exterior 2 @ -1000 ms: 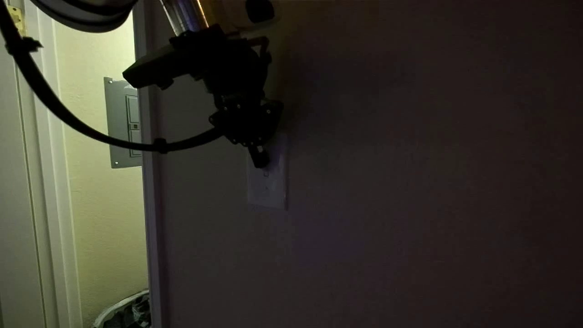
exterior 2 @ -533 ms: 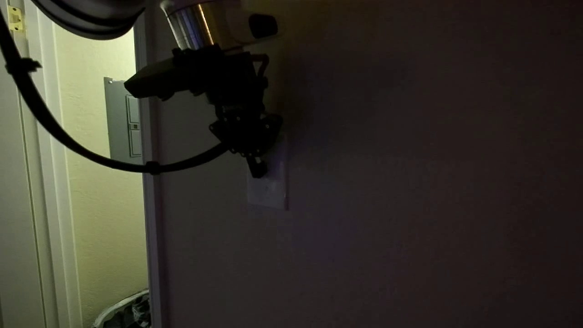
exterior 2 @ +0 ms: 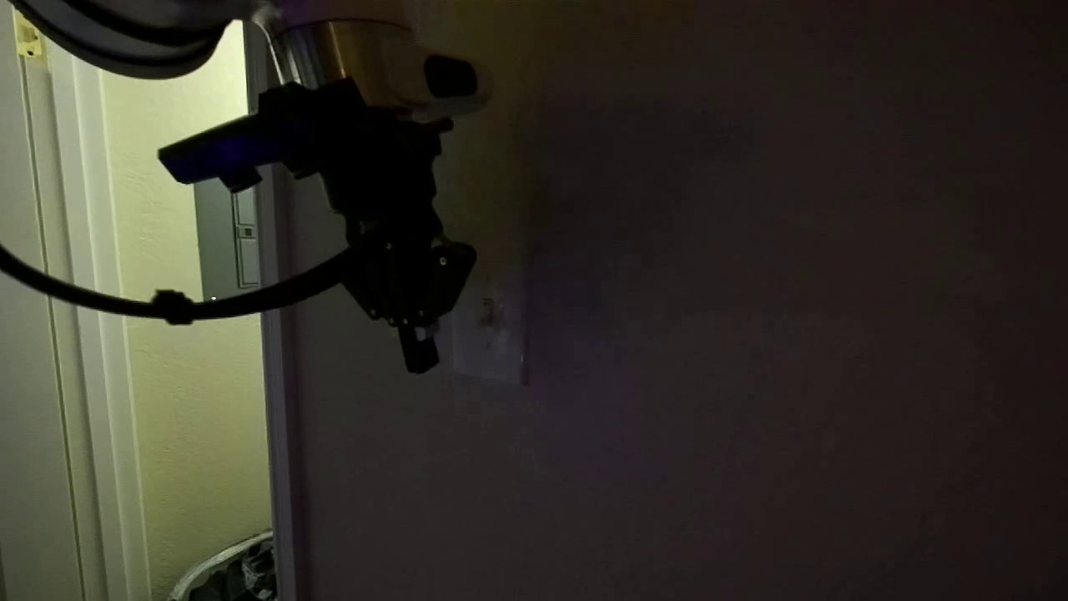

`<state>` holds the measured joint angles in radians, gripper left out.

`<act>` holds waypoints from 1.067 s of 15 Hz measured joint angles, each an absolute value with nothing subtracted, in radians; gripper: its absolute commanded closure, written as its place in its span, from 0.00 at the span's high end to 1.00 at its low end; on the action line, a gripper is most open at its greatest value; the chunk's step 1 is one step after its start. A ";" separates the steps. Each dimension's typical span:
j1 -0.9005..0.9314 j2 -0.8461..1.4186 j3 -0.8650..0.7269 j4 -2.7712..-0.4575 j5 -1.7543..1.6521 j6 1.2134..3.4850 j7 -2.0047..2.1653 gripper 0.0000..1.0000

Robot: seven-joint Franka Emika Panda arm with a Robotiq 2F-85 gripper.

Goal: Flip the switch

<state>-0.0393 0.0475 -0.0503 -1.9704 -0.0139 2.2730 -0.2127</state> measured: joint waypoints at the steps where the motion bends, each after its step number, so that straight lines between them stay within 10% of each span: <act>1: -0.039 0.036 -0.047 -1.978 -0.028 2.234 -0.211 0.03; 4: -0.039 0.006 -0.040 -2.003 -0.027 2.128 -0.210 0.08; 7: -0.038 -0.018 -0.032 -2.038 -0.006 2.072 -0.210 0.38; 8: -0.038 -0.025 -0.031 -2.052 0.003 2.063 -0.210 0.19; 11: -0.038 -0.021 -0.030 -2.052 0.004 2.063 -0.211 0.38; 16: -0.038 -0.018 -0.030 -2.049 0.004 2.063 -0.211 0.38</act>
